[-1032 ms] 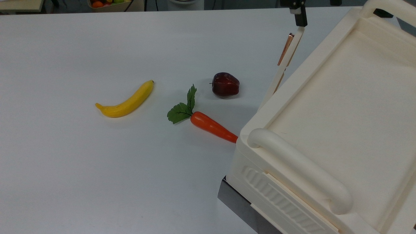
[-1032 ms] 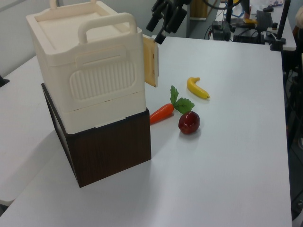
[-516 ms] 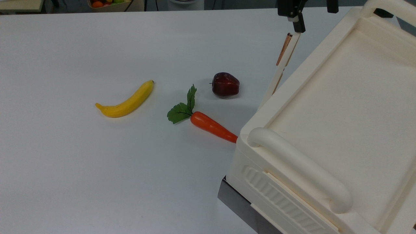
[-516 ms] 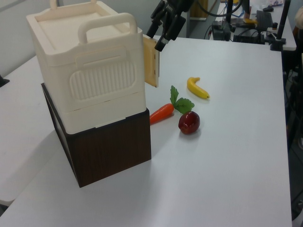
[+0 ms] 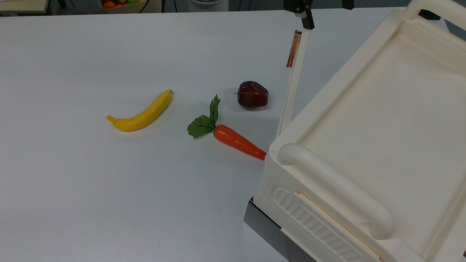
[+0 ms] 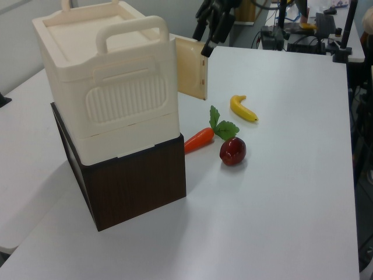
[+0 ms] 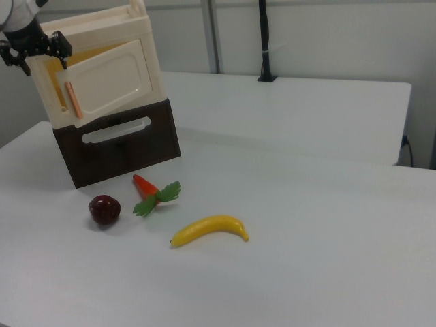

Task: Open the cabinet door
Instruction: 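Pull the door edge outward, swinging the door open on its hinge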

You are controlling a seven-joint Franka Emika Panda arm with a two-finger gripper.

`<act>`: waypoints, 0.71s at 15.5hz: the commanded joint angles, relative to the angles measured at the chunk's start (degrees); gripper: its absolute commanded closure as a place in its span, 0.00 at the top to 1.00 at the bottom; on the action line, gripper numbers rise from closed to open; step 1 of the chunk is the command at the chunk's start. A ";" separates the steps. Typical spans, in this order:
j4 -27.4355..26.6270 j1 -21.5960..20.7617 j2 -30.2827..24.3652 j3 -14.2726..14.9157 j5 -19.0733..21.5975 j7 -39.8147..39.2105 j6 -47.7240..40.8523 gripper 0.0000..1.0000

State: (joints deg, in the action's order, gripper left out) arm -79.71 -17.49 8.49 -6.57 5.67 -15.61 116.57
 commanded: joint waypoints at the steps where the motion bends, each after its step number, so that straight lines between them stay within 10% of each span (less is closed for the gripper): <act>1: 0.60 -0.26 -2.77 0.33 0.22 0.58 -4.68 1.00; 11: 0.26 -1.23 1.09 -0.38 -1.27 1.02 -3.81 1.00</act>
State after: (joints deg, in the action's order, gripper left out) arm -79.22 -18.45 8.05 -7.17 5.60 -15.56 113.09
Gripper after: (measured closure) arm 0.000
